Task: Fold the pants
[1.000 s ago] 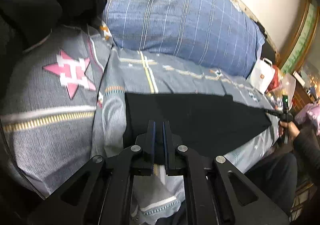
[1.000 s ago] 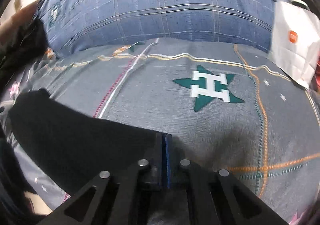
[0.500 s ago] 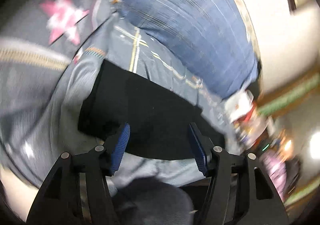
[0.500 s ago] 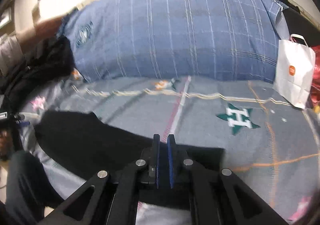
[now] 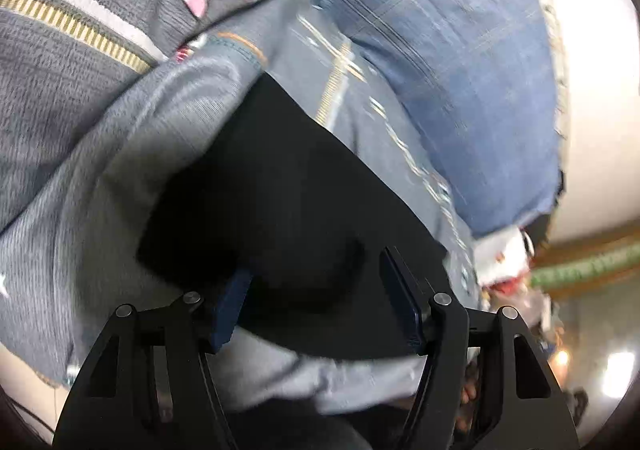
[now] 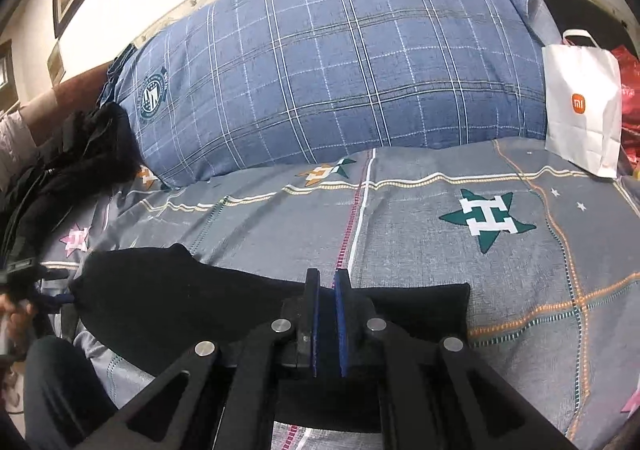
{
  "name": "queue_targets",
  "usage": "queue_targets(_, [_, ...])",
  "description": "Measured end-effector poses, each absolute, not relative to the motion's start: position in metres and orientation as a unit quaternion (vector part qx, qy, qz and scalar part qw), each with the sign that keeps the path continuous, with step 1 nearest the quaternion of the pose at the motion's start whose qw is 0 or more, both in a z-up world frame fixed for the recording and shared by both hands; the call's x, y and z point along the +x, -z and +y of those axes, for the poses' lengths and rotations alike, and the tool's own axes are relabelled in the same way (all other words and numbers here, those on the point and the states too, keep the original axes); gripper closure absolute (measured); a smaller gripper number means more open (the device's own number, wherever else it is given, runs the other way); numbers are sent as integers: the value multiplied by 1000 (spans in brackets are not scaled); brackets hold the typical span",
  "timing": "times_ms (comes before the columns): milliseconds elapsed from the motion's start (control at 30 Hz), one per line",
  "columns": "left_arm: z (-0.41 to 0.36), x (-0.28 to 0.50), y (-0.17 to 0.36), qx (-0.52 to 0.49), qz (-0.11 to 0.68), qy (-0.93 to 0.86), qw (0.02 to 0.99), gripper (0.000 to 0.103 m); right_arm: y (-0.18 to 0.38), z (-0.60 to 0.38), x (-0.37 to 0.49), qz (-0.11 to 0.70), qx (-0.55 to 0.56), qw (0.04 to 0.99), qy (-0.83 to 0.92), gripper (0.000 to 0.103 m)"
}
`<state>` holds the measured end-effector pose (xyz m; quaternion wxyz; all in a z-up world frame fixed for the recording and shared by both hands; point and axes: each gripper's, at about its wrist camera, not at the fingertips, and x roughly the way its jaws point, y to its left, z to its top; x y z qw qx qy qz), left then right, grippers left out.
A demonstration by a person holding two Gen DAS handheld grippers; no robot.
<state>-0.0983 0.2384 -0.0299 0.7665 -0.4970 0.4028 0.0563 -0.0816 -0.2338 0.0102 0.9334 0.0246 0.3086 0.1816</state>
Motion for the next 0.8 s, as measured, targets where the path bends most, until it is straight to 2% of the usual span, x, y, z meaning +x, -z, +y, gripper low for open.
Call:
queue_targets(33, [236,-97,32,-499,403,-66,765,39,-10,-233,-81,308,24,934,-181,97])
queue_targets(67, [234,-96,32,-494,406,-81,764,67,-10,-233,-81,310,23,933,-183,97])
queue_targets(100, [234,-95,33,-487,414,-92,764,86,-10,-232,-81,311,21,933,-182,97])
queue_targets(133, [233,-96,35,-484,419,-96,763,96,-10,-232,-81,311,18,933,-178,97])
queue_targets(333, [212,-122,-2,-410,403,-84,814,97,-13,-243,-82,301,35,939,-165,97])
queue_targets(433, [215,-122,1,-379,416,-88,822,97,-14,-255,-81,298,55,940,-156,97])
queue_targets(567, [227,-108,36,-380,457,-95,798,97,-10,-271,-78,307,83,939,-132,97])
queue_targets(800, [209,-133,-4,-377,421,-73,821,97,-8,-297,-82,312,105,938,-110,97])
